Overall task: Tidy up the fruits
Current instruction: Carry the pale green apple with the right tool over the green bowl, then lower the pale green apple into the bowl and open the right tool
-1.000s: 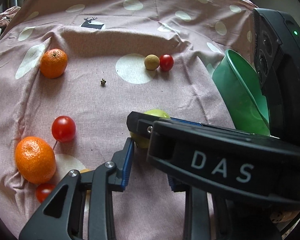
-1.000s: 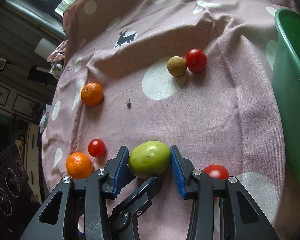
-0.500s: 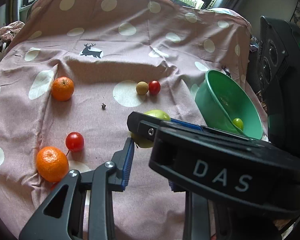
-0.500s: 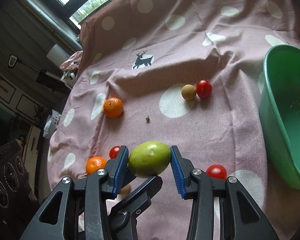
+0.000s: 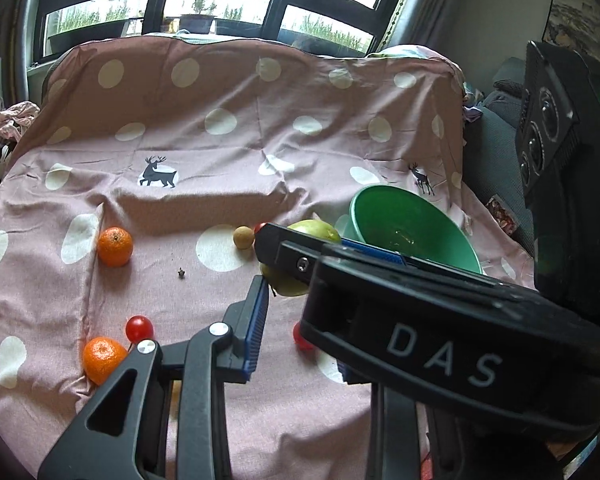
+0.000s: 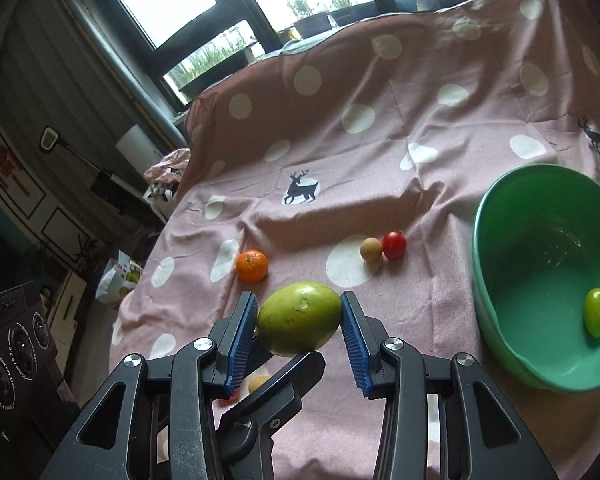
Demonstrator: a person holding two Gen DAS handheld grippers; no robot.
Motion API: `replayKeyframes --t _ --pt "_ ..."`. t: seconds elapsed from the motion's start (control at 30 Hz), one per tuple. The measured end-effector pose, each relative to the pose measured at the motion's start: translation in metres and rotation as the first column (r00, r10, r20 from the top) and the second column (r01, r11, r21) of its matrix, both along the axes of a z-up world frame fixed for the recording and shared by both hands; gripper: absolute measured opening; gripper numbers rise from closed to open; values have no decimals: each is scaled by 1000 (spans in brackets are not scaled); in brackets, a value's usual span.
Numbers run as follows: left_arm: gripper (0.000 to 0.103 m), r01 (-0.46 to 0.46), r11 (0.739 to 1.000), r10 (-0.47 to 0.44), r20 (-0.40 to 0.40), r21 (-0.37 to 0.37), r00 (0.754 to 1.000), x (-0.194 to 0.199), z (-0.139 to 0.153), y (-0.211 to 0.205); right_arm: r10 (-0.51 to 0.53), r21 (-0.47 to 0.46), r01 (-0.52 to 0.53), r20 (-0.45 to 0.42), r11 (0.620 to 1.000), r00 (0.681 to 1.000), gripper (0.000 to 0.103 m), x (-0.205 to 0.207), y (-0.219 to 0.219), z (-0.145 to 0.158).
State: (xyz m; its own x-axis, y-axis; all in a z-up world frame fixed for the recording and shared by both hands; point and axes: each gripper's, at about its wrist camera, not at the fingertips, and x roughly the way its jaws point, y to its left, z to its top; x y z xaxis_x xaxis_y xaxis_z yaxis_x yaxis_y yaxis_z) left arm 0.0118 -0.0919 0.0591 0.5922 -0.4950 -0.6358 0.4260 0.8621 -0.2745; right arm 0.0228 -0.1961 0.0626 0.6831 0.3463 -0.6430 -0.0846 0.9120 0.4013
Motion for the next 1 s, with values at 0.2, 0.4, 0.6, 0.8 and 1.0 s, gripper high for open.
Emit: replayKeyframes --t 0.2,0.4,0.6,0.8,1.0 --pt "29 88 996 -89 41 19 995 3 16 -43 -81 -15 82 67 996 994 45 -10 -37 15" --pt "30 188 982 -190 74 31 979 3 22 -90 -192 13 191 91 981 977 45 -21 -83 21" --pt "30 266 963 -267 61 34 962 7 17 -130 -285 41 283 76 958 955 45 -28 -120 17" --pt "30 324 946 -324 23 31 946 12 5 -162 -350 58 348 33 936 936 45 -32 -153 4" --pt "29 336 941 -336 -6 28 942 17 -4 -178 -370 79 369 -6 926 929 45 -30 -169 -6"
